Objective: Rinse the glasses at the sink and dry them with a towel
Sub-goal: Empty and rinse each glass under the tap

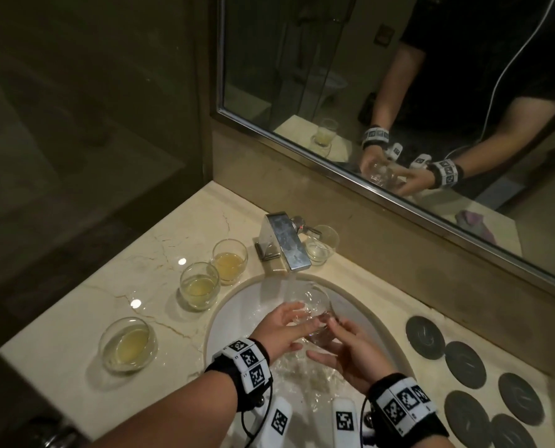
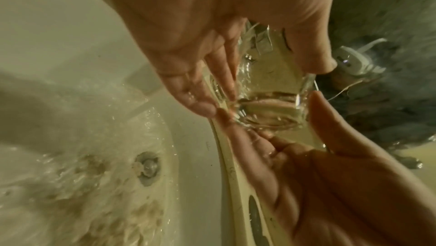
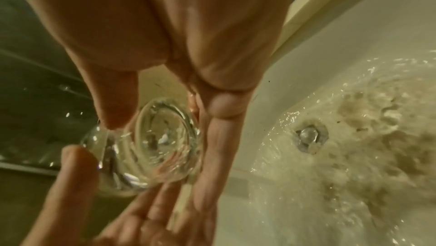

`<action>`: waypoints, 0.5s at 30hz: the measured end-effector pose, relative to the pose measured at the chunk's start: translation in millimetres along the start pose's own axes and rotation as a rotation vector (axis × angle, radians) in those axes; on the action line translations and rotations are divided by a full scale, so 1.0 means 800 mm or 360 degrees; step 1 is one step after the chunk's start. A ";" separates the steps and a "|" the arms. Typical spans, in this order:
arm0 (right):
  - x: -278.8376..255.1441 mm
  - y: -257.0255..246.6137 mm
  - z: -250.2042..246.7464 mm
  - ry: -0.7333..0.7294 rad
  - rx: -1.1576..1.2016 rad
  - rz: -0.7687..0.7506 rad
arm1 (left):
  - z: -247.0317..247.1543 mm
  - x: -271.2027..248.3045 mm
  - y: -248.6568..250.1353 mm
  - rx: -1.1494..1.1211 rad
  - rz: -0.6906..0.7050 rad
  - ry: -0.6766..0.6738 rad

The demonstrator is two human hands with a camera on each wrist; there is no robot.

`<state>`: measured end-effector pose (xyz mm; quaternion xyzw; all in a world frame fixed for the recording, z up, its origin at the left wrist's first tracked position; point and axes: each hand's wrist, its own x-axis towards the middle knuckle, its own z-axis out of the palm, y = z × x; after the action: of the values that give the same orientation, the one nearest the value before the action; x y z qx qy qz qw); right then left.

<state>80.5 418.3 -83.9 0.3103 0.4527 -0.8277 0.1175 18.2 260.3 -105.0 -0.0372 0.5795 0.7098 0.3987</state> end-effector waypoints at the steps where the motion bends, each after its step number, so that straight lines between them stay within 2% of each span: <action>1: -0.001 0.002 -0.001 -0.0036 -0.0074 0.0026 | 0.001 0.001 0.001 -0.0023 0.0043 0.0022; 4: -0.006 -0.001 -0.005 -0.0115 -0.0362 0.0016 | 0.001 0.002 0.004 0.0035 0.0196 0.0063; 7: -0.005 -0.017 -0.004 0.0036 -0.0625 -0.0188 | 0.004 0.000 0.005 0.0437 0.0321 0.0091; 9: -0.007 -0.027 0.002 0.0107 -0.1022 -0.0345 | 0.010 0.000 0.001 0.0650 0.0395 0.0121; 12: -0.005 -0.035 0.011 0.0169 -0.1728 -0.0475 | 0.019 0.001 -0.003 0.0715 0.0442 0.0175; 15: 0.008 -0.040 0.012 0.0289 -0.1814 -0.0566 | 0.023 0.005 -0.004 0.0872 0.0372 0.0129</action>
<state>56.8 428.8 -62.3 0.1875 0.8780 -0.4320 0.0860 24.7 277.8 -103.6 0.1103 0.7653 0.5659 0.2861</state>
